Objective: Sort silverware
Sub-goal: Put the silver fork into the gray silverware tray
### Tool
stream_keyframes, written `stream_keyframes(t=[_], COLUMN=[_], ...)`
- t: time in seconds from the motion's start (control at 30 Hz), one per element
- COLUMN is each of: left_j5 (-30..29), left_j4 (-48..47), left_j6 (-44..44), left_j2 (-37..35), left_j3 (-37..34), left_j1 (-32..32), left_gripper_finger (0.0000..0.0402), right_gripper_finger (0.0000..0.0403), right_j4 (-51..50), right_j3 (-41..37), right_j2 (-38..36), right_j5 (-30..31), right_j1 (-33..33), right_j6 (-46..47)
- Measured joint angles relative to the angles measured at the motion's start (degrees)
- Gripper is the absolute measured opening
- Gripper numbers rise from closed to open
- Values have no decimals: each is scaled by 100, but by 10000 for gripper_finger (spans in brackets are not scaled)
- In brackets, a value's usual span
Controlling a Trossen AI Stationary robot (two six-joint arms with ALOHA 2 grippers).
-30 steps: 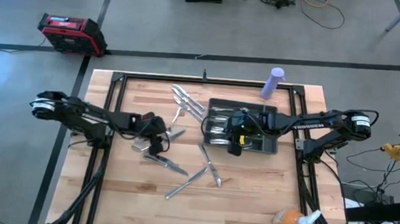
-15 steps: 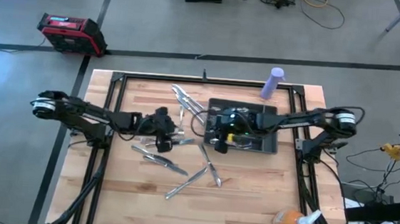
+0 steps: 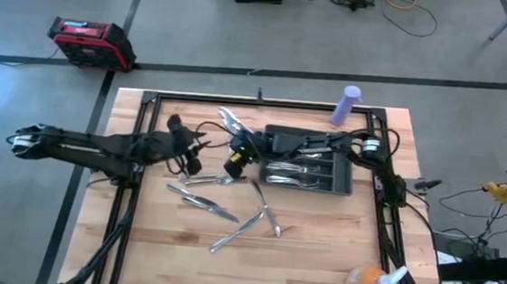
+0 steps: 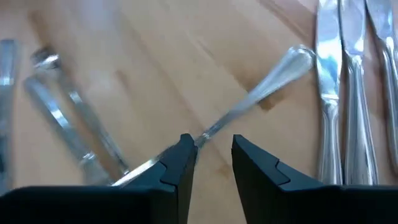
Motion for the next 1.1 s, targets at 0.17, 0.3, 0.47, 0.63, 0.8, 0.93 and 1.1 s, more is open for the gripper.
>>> stream_keyframes(t=[0.17, 0.3, 0.47, 0.63, 0.8, 0.93, 1.1], left_j5=[-206, -223, -216, -216, -207, -203, -205], left_j4=[222, 319, 202, 48, -35, -105, -104], left_j6=[-574, -359, -216, -131, -131, -141, -144], left_j2=[-703, -1073, -1361, -1458, -1431, -1416, -1405], left_j3=[-58, -83, -96, -164, -262, -337, -365], left_j1=[1, 0, 1, 0, 0, 2, 2], left_gripper_finger=[116, 116, 116, 116, 116, 116, 116], right_gripper_finger=[63, 52, 49, 62, 83, 104, 130], right_j4=[-881, -1163, -1946, -2221, -2183, -2309, -2321], right_j3=[1041, 1742, 2396, 2614, 2612, 2610, 2605], right_j2=[656, 1062, 1497, 1610, 1610, 1610, 1610], right_j5=[0, 7, 313, 520, 311, 303, 305], right_j1=[-55, -62, -69, -78, -69, -58, -58], right_j6=[566, 776, 985, 1117, 1259, 1285, 1315])
